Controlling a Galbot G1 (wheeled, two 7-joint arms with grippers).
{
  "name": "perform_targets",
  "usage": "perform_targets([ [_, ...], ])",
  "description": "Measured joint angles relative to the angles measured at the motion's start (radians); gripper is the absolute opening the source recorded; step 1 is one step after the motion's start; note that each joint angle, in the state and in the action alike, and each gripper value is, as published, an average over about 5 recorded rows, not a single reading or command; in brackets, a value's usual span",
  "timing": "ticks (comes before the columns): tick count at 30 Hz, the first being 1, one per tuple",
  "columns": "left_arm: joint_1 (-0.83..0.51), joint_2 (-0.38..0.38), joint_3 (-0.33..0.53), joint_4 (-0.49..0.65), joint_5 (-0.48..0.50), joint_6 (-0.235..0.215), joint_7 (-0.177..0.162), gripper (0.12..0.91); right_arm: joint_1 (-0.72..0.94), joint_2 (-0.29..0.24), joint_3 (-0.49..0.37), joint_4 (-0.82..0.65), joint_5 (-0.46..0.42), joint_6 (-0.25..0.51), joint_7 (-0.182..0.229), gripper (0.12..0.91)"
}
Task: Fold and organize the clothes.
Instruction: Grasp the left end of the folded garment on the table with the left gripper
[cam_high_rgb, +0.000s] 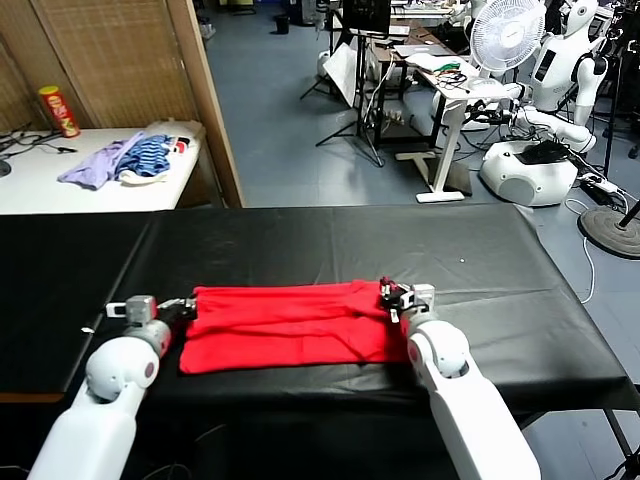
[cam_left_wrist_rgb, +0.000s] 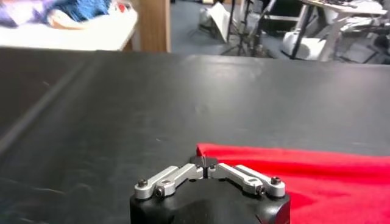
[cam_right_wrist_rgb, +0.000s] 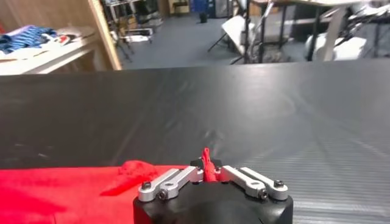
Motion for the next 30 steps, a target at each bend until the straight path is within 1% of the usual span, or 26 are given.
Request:
perform_targets([
  [3, 0.021, 0.001, -0.011, -0.025, 0.022, 0.010, 0.001, 0.125, -0.010, -0.001, 0.006, 0.010, 0.000, 0.002, -0.008, 0.150],
  [8, 0.051, -0.003, -0.026, -0.060, 0.029, 0.035, 0.001, 0.125, -0.024, -0.012, 0.014, 0.024, 0.001, 0.003, -0.038, 0.163],
  [10, 0.059, -0.006, -0.031, -0.072, 0.031, 0.039, -0.003, 0.136, -0.030, -0.018, 0.018, 0.031, 0.001, 0.004, -0.047, 0.204],
  [11, 0.063, -0.007, -0.034, -0.077, 0.031, 0.040, -0.004, 0.158, -0.033, -0.022, 0.021, 0.036, 0.001, 0.005, -0.049, 0.232],
  [12, 0.067, -0.008, -0.037, -0.084, 0.030, 0.040, -0.005, 0.196, -0.037, -0.025, 0.024, 0.042, 0.001, 0.005, -0.051, 0.271],
  [14, 0.077, -0.008, -0.045, -0.097, 0.027, 0.040, -0.006, 0.283, -0.045, -0.034, 0.033, 0.058, 0.001, 0.005, -0.054, 0.376],
  [15, 0.083, -0.008, -0.050, -0.104, 0.025, 0.041, -0.006, 0.350, -0.050, -0.038, 0.037, 0.067, 0.002, 0.005, -0.056, 0.426],
  [16, 0.090, -0.007, -0.055, -0.113, 0.021, 0.041, -0.006, 0.400, -0.055, -0.042, 0.042, 0.077, 0.004, 0.005, -0.057, 0.493],
  [19, 0.114, -0.010, -0.072, -0.142, -0.006, 0.042, -0.007, 0.568, -0.072, -0.052, 0.057, 0.110, 0.014, 0.005, -0.060, 0.655],
  [21, 0.134, -0.016, -0.085, -0.164, -0.040, 0.046, -0.008, 0.676, -0.084, -0.055, 0.067, 0.130, 0.021, 0.005, -0.060, 0.732],
  [22, 0.146, -0.020, -0.092, -0.176, -0.063, 0.048, -0.009, 0.718, -0.089, -0.055, 0.071, 0.139, 0.024, 0.005, -0.059, 0.765],
  [24, 0.168, -0.030, -0.105, -0.197, -0.107, 0.053, -0.016, 0.774, -0.099, -0.056, 0.075, 0.153, 0.025, 0.005, -0.060, 0.788],
  [25, 0.177, -0.036, -0.110, -0.205, -0.125, 0.054, -0.020, 0.786, -0.105, -0.055, 0.076, 0.160, 0.025, 0.005, -0.060, 0.794],
  [30, 0.193, -0.064, -0.115, -0.212, -0.153, 0.049, -0.026, 0.797, -0.125, -0.055, 0.077, 0.186, 0.024, 0.006, -0.062, 0.798],
])
